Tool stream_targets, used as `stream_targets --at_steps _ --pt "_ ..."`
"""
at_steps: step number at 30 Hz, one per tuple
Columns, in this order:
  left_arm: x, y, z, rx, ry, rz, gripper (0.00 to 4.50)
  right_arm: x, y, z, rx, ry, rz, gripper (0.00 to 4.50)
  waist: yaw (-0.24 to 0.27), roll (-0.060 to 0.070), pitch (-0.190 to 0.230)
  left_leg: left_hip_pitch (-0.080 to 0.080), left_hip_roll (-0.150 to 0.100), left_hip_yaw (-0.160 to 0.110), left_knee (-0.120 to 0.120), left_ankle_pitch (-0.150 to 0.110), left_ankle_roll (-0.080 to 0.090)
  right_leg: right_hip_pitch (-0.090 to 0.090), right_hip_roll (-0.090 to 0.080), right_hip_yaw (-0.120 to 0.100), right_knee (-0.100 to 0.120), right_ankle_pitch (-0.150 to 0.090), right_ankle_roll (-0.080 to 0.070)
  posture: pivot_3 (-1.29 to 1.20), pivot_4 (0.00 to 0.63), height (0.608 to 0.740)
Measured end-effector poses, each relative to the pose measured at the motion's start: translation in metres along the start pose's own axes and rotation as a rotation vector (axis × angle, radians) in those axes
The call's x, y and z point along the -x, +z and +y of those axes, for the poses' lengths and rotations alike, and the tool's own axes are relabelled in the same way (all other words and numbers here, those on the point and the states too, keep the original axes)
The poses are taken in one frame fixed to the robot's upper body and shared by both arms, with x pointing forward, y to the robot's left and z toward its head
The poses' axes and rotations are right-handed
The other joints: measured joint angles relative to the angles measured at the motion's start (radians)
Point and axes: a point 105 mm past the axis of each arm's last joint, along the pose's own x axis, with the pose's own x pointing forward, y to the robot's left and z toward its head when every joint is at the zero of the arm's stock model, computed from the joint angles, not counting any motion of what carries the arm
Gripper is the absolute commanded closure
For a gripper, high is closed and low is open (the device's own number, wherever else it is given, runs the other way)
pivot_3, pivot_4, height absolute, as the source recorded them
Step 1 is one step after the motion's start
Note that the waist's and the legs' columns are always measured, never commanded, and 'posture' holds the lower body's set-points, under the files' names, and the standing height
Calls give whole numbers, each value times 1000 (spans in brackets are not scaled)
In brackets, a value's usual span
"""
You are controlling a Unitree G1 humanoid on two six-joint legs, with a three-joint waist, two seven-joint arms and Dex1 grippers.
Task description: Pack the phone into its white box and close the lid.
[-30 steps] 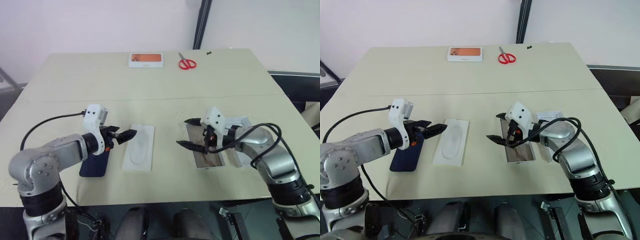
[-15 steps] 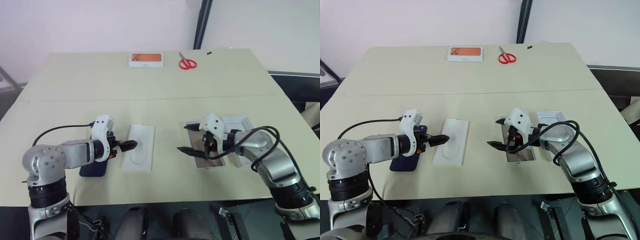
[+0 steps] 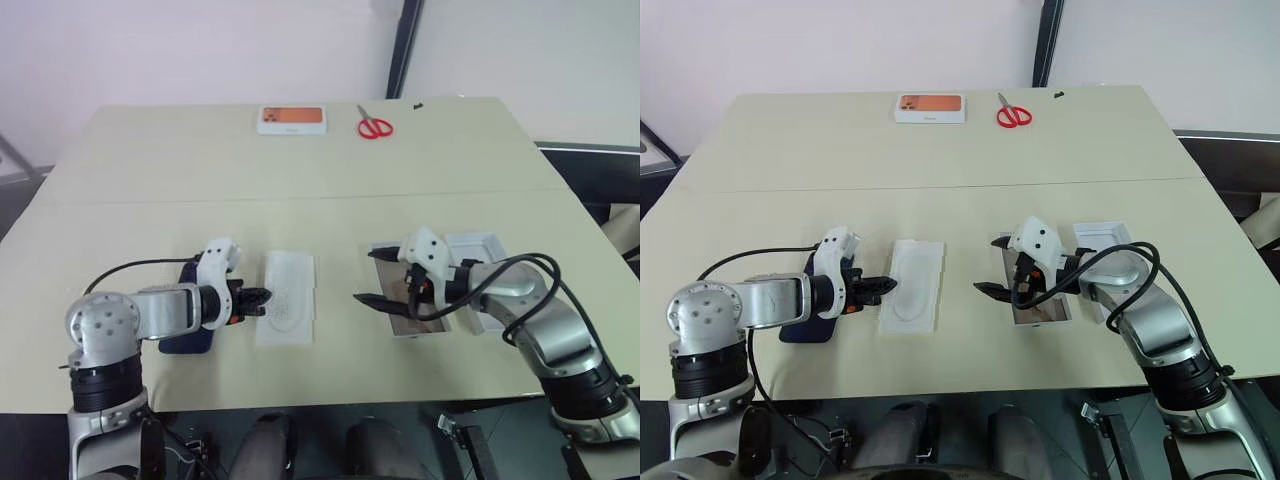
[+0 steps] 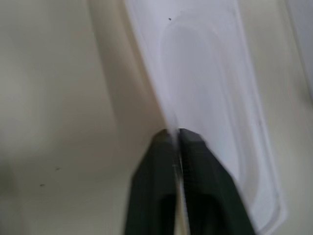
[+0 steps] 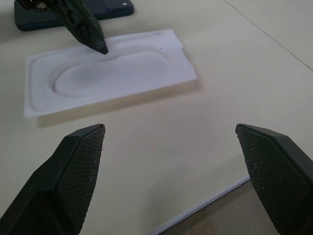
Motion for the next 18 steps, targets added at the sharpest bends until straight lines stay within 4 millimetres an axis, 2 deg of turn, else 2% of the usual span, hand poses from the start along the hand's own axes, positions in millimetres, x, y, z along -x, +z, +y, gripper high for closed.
stream_targets --at_steps 5,8,12,18 --pt "1 4 -2 51 -26 -49 4450 1 1 -4 -55 -10 11 0 -1 0 0 0 0 0 0 0 0 0 0 0 0 0 0 0 150 740" --pt "9 13 -1 92 -60 -113 4450 7 3 -11 -90 -29 25 0 0 0 0 0 0 0 0 0 0 0 0 0 0 0 0 0 150 740" --pt "20 25 1 160 -116 -200 4450 16 -5 -17 -138 -60 110 0 1 0 0 0 0 0 1 0 0 0 0 0 0 0 0 0 150 740" --pt "27 32 11 204 -96 -248 4450 23 -15 -5 -233 -53 232 0 0 0 0 -1 0 0 0 0 0 -1 0 0 0 0 0 0 150 740"
